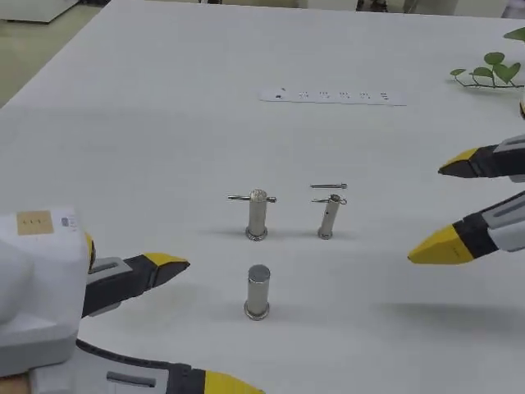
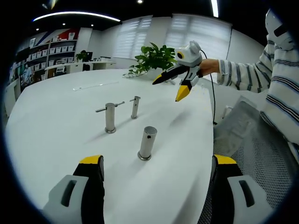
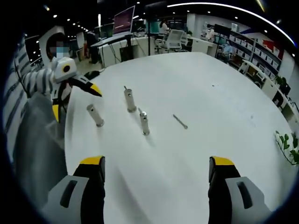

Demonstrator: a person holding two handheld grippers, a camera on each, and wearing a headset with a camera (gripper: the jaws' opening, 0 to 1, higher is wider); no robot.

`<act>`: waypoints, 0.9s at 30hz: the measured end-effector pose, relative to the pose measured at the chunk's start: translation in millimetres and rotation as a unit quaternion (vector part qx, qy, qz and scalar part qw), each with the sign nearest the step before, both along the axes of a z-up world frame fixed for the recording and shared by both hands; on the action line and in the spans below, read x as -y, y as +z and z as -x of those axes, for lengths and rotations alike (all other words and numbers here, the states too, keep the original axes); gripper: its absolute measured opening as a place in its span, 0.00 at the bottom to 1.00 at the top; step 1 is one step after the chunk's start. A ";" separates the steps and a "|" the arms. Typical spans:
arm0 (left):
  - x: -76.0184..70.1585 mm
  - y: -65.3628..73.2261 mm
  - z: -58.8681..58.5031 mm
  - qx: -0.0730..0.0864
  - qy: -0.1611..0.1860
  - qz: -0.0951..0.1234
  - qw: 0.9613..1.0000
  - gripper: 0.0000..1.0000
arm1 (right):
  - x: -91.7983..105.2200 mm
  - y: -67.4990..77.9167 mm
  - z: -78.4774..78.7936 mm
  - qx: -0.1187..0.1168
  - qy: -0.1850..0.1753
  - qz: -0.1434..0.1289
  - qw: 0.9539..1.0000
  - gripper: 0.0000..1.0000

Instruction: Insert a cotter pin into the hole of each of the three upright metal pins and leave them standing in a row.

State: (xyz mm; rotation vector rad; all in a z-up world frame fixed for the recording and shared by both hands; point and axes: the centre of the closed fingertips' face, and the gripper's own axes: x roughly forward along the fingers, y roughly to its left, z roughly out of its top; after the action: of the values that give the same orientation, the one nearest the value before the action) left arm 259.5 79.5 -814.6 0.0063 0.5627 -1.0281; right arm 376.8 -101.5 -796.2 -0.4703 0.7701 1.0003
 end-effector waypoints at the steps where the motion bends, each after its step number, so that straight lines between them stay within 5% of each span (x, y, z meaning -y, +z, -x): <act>1: 0.1 0.1 -0.1 0.000 0.000 0.001 1.000 0.96 | 0.5 -1.3 -3.9 0.000 0.003 0.006 1.000 0.93; 13: 1.0 -7.8 2.4 -0.013 -0.003 0.003 1.000 0.95 | -6.9 2.0 -39.9 0.004 0.046 0.043 0.998 0.88; 23: 2.9 -8.2 3.1 -0.011 -0.008 0.003 1.000 0.93 | -16.0 -13.2 -53.7 -0.021 0.093 0.073 0.993 0.84; 27: 4.4 -10.2 5.4 -0.022 -0.007 0.006 1.000 0.92 | -22.4 -21.5 -54.7 -0.034 0.111 0.084 0.990 0.78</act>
State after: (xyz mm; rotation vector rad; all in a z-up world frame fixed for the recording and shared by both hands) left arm 254.1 75.2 -824.9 -0.0226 0.5973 -1.0472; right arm 431.5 -79.1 -817.7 -0.6811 0.8813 1.1688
